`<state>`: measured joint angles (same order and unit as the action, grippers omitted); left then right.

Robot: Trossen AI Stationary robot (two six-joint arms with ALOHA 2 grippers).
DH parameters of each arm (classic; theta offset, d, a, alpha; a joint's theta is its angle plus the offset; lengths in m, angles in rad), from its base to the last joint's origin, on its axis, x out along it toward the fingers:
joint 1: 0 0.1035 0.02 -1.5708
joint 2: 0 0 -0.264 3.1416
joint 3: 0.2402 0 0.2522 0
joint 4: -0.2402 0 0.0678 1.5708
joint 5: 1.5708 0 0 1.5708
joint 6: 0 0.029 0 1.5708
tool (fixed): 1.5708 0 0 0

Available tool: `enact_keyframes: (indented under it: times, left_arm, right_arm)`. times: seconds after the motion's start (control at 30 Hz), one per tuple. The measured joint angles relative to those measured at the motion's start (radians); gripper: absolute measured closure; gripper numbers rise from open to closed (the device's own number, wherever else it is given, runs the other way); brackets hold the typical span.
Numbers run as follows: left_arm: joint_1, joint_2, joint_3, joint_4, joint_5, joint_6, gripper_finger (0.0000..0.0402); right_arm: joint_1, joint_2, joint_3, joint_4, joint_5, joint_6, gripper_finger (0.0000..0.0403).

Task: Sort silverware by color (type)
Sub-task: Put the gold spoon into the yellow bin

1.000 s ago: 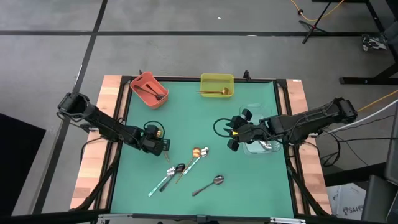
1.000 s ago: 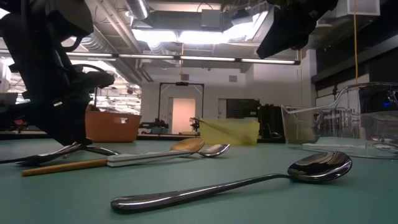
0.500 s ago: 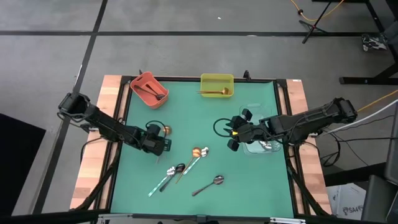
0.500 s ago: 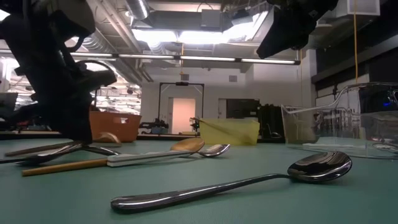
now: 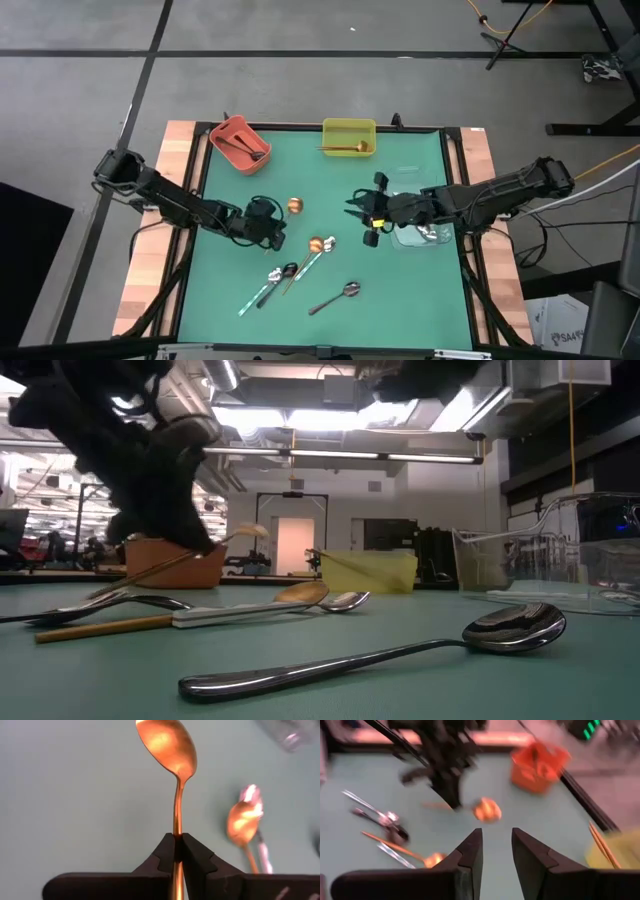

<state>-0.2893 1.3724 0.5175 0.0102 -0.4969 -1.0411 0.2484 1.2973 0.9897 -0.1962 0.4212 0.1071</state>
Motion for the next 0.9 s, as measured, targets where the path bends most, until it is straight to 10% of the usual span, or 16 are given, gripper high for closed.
enact_keyframes:
  times: [0.9]
  left_arm:
    - [0.242,-0.001,0.002,0.329,0.429,-0.022,0.0392]
  right_arm:
    - [0.0,0.24,0.0,0.373,-0.081,-0.782,0.0309]
